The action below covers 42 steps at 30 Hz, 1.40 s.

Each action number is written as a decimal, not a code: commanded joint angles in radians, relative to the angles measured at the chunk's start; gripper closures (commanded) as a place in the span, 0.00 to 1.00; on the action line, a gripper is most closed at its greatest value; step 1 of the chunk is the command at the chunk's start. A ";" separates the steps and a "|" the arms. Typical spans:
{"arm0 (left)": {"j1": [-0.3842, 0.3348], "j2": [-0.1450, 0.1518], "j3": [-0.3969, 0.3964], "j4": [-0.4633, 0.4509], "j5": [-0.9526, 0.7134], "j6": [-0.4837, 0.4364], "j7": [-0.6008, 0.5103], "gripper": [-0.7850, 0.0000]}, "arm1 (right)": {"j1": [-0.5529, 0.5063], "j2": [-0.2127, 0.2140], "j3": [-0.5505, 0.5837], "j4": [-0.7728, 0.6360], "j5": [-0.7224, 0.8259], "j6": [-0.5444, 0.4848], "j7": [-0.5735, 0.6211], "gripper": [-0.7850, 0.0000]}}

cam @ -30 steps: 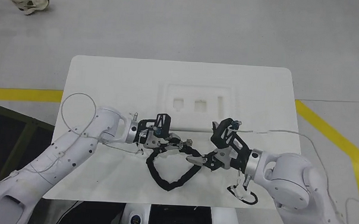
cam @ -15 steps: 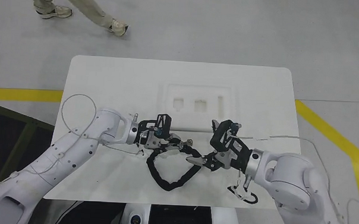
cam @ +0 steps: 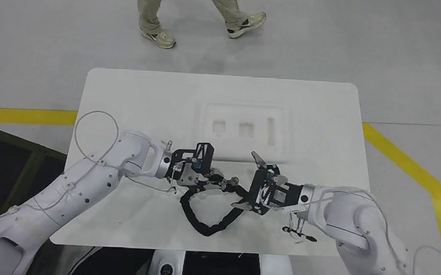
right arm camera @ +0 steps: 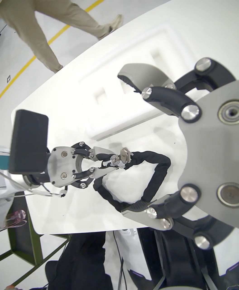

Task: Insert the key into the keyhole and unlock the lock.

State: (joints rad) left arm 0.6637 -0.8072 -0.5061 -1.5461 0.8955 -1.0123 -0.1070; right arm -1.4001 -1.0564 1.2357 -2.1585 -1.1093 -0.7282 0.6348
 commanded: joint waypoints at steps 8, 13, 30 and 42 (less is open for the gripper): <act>-0.078 0.028 0.104 -0.003 -0.037 0.000 0.044 1.00 | 0.010 0.000 -0.034 0.016 -0.144 0.017 -0.090 0.22; -0.112 0.037 0.151 0.009 -0.042 0.000 0.081 1.00 | 0.007 0.005 -0.047 0.011 -0.189 -0.013 -0.076 0.57; -0.193 0.054 0.268 0.037 -0.016 0.000 0.194 1.00 | 0.041 0.006 -0.101 -0.009 -0.260 -0.021 -0.092 0.65; -0.232 0.055 0.319 0.050 0.006 0.000 0.254 1.00 | 0.060 0.005 -0.131 0.003 -0.237 -0.015 -0.079 1.00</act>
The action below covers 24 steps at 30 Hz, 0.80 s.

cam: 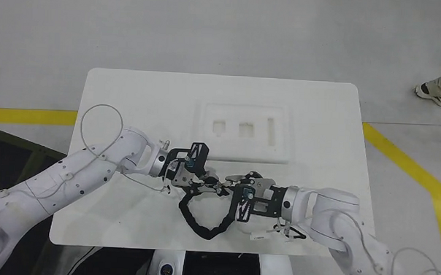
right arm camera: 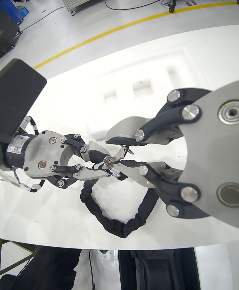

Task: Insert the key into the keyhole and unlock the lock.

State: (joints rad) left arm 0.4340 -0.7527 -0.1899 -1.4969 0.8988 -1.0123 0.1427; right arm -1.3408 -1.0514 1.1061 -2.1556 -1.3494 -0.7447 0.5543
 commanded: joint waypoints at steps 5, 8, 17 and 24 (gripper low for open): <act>-0.012 0.000 0.017 0.002 0.018 0.000 0.030 1.00 | 0.002 -0.002 -0.014 0.008 0.059 0.022 0.025 1.00; -0.015 -0.001 0.020 0.002 0.027 0.000 0.041 1.00 | 0.003 -0.004 -0.020 0.008 0.105 0.051 0.061 1.00; -0.014 -0.001 0.020 0.005 0.049 0.000 0.065 1.00 | 0.002 -0.011 -0.051 -0.006 0.273 0.184 0.211 1.00; -0.014 0.002 0.020 0.005 0.062 0.000 0.082 1.00 | 0.017 -0.021 -0.091 -0.001 0.361 0.316 0.281 1.00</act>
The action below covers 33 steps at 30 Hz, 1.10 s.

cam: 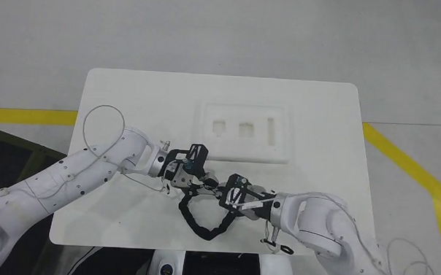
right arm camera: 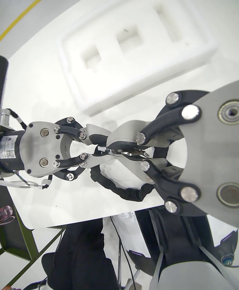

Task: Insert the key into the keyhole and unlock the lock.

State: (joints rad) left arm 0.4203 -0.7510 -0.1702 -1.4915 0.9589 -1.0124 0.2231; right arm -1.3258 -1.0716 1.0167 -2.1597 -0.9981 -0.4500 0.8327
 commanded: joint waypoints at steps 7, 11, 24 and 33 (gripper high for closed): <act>0.003 0.007 -0.005 0.001 0.009 0.000 0.012 1.00 | 0.017 -0.010 -0.015 0.008 0.071 0.123 0.025 1.00; 0.007 0.011 -0.010 -0.002 0.012 0.000 0.015 1.00 | 0.020 -0.013 -0.025 0.011 0.092 0.161 0.044 1.00; 0.030 0.028 -0.049 -0.015 0.014 0.000 -0.012 1.00 | 0.015 -0.021 -0.038 0.004 0.134 0.289 0.080 1.00; 0.051 0.035 -0.081 -0.030 0.010 0.000 -0.037 1.00 | 0.021 -0.026 -0.050 0.007 0.155 0.320 0.083 0.00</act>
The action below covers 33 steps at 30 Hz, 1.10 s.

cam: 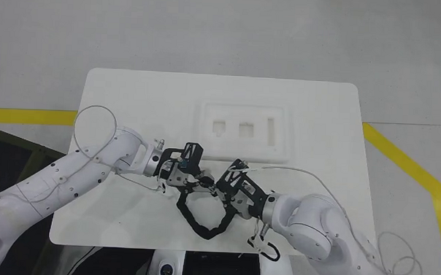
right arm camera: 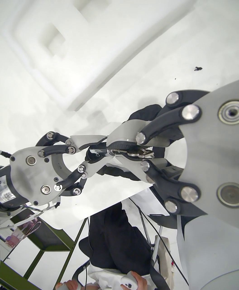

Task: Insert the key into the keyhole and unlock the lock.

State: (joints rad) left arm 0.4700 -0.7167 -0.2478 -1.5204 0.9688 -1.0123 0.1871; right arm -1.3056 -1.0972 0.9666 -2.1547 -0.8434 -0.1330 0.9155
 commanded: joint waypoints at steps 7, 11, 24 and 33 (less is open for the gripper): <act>0.023 0.012 -0.047 0.007 -0.004 0.000 -0.004 1.00 | 0.005 0.001 0.011 -0.009 -0.027 -0.049 -0.061 0.00; 0.048 0.025 -0.086 -0.003 0.006 0.002 0.025 1.00 | -0.024 0.007 0.028 0.003 -0.082 -0.090 -0.116 0.00; 0.147 0.057 -0.201 -0.037 0.066 0.004 0.127 1.00 | -0.050 -0.001 -0.020 0.095 -0.219 -0.113 -0.291 0.60; 0.189 0.054 -0.249 -0.040 0.076 0.000 0.151 1.00 | -0.032 -0.014 -0.061 0.128 -0.253 -0.097 -0.333 1.00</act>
State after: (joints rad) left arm 0.6556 -0.6621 -0.4939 -1.5615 1.0445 -1.0124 0.3361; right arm -1.3381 -1.1105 0.9073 -2.0287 -1.0945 -0.2301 0.5833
